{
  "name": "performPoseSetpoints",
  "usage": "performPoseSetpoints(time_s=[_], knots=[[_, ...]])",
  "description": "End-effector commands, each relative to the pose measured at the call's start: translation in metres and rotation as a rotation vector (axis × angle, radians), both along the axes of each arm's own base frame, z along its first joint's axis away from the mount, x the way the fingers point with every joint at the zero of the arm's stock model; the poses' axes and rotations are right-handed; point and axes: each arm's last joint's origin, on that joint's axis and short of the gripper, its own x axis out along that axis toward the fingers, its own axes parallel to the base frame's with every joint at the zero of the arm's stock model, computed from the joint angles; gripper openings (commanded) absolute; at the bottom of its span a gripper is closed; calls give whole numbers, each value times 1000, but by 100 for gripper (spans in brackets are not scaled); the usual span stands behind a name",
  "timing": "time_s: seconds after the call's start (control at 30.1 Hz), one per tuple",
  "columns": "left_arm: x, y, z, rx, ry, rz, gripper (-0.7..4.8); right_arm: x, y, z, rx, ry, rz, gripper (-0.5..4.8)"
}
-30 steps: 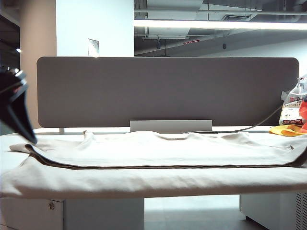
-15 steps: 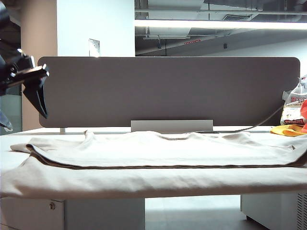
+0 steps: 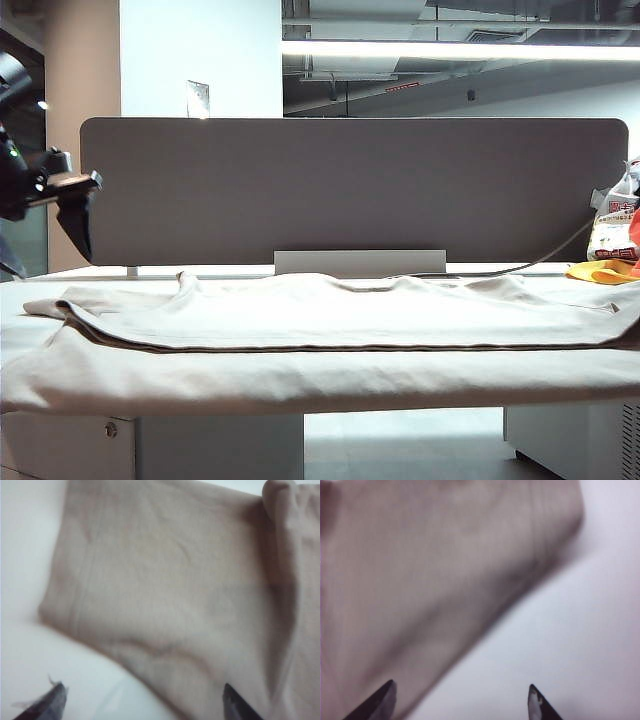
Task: Fold the bottom side of the T-shirt horizontally towards the center, about one-third of the way, then fold the sleeve back towards the center, creating a straight line along the edge of the T-shirt, and finally fold the bottom of the T-shirt up towards the top, creating a neat rectangle.
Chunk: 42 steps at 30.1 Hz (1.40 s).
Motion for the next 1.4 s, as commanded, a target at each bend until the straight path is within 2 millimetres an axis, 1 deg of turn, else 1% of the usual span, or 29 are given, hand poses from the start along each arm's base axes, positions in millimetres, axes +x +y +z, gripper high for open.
performPoseSetpoints(time_s=[0.03, 0.17, 0.37, 0.47, 0.6, 0.96, 1.0, 1.03, 1.06, 1.1, 1.16, 1.2, 1.3, 1.36, 1.4], knots=[[17, 2, -4, 54, 19, -6, 404, 12, -7, 3, -11, -22, -9, 334], [37, 9, -12, 70, 44, 16, 404, 23, -14, 2, -12, -24, -17, 334], [56, 26, -18, 94, 68, 41, 404, 35, -32, -5, -21, -8, -55, 334], [61, 30, -20, 98, 70, 47, 404, 40, -39, -9, -35, 9, -71, 334], [63, 33, -25, 114, 78, 39, 403, 45, -41, -13, -50, -5, -75, 334], [67, 32, -56, 99, 153, 28, 391, 57, -43, -32, -46, 3, -68, 332], [68, 32, -58, 98, 158, 27, 372, 57, -42, -33, -47, 3, -69, 321], [67, 32, -59, 97, 163, 27, 334, 58, -42, -33, -47, 2, -68, 282], [67, 32, -60, 97, 168, 26, 284, 58, -42, -33, -48, -1, -67, 241], [67, 32, -61, 95, 170, 24, 240, 58, -42, -33, -46, -5, -65, 190], [67, 32, -61, 80, 168, 14, 196, 59, -43, -33, -45, -10, -64, 134], [67, 31, -60, 60, 164, 1, 171, 59, -42, -32, -45, -11, -63, 115], [68, 29, -60, 31, 157, -21, 104, 59, -41, -32, -30, -17, -50, 93], [68, 27, -60, 25, 155, -29, 75, 60, -40, -32, -29, -21, -46, 52], [68, 26, -60, 24, 155, -33, 52, 60, -40, -32, -31, -24, -45, 31]])
